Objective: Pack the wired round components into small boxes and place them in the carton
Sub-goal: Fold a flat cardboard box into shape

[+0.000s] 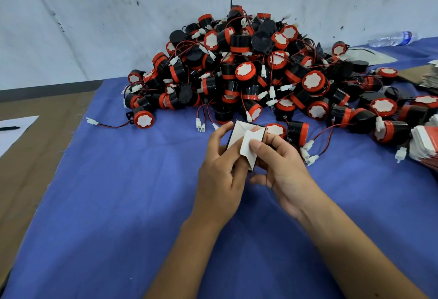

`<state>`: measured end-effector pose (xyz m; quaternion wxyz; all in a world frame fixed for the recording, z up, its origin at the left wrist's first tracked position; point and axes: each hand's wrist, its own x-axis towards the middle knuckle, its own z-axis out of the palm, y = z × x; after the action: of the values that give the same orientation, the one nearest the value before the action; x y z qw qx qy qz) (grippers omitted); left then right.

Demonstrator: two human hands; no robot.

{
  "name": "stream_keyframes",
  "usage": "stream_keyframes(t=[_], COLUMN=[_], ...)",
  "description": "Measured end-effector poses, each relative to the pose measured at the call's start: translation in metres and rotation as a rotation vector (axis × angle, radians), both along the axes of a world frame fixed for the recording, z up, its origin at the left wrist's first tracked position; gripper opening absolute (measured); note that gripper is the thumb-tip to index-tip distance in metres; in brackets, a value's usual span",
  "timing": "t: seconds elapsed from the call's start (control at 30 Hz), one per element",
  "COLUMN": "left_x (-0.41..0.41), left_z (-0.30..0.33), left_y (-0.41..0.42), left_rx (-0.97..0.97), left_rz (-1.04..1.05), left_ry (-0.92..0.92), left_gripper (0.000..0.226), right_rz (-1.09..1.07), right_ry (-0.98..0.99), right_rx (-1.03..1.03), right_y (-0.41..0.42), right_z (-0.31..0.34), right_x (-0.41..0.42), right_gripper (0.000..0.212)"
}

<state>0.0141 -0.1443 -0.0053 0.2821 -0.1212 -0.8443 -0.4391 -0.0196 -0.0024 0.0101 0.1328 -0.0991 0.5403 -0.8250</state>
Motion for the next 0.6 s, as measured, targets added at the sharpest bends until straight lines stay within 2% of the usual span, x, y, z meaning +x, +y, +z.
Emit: stream_keyframes(t=[0.13, 0.3, 0.37, 0.47, 0.6], left_x=[-0.0003, 0.0035, 0.0046, 0.0065, 0.0066], left_z=[0.0051, 0.0100, 0.0110, 0.0100, 0.0104], left_y=[-0.0021, -0.0018, -0.0005, 0.0032, 0.0069], left_rx=[-0.065, 0.221, 0.291, 0.296, 0.291], left_rz=[0.024, -0.130, -0.161, -0.165, -0.183], left_ry=[0.054, -0.066, -0.118, -0.126, -0.137], left_gripper=[0.037, 0.063, 0.060, 0.056, 0.073], right_rz=[0.008, -0.039, -0.052, -0.079, -0.140], right_ry=[0.040, -0.005, 0.017, 0.047, 0.041], right_rx=[-0.072, -0.150, -0.133, -0.081, -0.007], right_y=[0.0010, 0.0035, 0.0038, 0.0021, 0.0023], right_z=[0.0022, 0.0040, 0.0037, 0.0018, -0.0030], right_x=[-0.0003, -0.0026, -0.0029, -0.0032, -0.0054], right_gripper=[0.055, 0.046, 0.041, 0.035, 0.024])
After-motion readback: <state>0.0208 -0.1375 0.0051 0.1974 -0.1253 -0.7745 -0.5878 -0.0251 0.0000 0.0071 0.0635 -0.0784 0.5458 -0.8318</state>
